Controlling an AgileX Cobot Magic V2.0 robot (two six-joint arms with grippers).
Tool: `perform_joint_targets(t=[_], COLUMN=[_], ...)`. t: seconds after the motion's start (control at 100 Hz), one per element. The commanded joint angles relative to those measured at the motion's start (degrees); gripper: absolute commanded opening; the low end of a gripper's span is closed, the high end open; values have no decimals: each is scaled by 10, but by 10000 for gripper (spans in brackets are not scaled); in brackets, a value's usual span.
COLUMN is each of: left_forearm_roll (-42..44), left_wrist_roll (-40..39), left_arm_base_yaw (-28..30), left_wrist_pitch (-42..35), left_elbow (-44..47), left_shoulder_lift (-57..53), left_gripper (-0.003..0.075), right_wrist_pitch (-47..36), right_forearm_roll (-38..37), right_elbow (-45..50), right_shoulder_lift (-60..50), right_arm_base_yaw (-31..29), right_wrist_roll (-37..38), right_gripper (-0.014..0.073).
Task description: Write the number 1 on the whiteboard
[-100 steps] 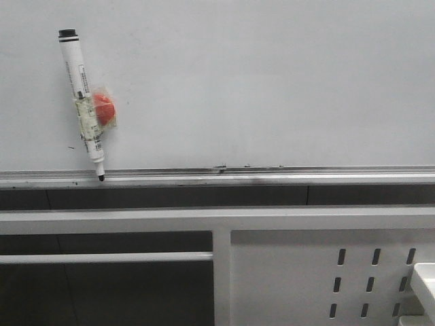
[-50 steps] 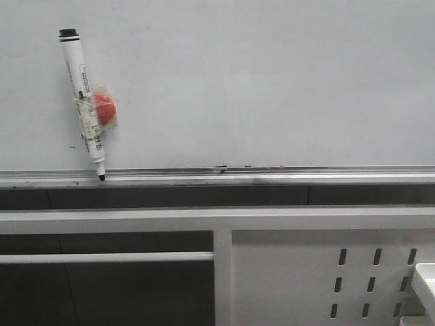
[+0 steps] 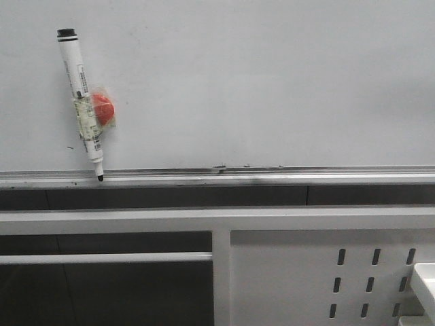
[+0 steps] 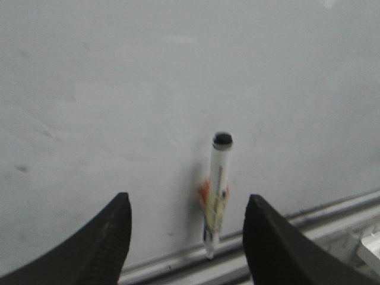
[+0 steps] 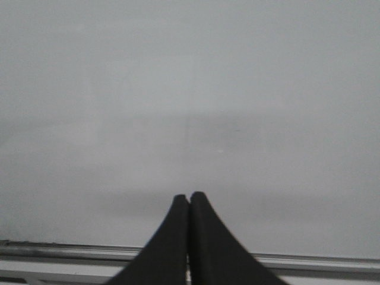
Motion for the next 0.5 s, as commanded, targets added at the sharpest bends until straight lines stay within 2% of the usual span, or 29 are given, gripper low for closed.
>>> perform_joint_targets(t=[0.0, 0.11, 0.22, 0.35, 0.49], left_forearm_roll=[-13, -18, -24, -29, -74], left_wrist_roll=[-7, -7, -7, -9, -31], left_arm_base_yaw=[-38, -72, -87, -109, -119], left_wrist_pitch=[-111, -223, -303, -476, -620], left_elbow=[14, 45, 54, 54, 54], left_shoulder_lift=[43, 124, 225, 353, 481], left_gripper=[389, 383, 342, 335, 335], right_wrist_pitch=[-56, -67, -82, -94, -102], right_forearm_roll=[7, 7, 7, 7, 7], right_elbow=[-19, -19, -19, -19, -19], right_shoulder_lift=[8, 8, 8, 8, 8], right_arm_base_yaw=[33, 80, 129, 174, 199], right_wrist_roll=[-25, -25, -25, -25, -25], right_gripper=[-69, -69, -69, -69, -69])
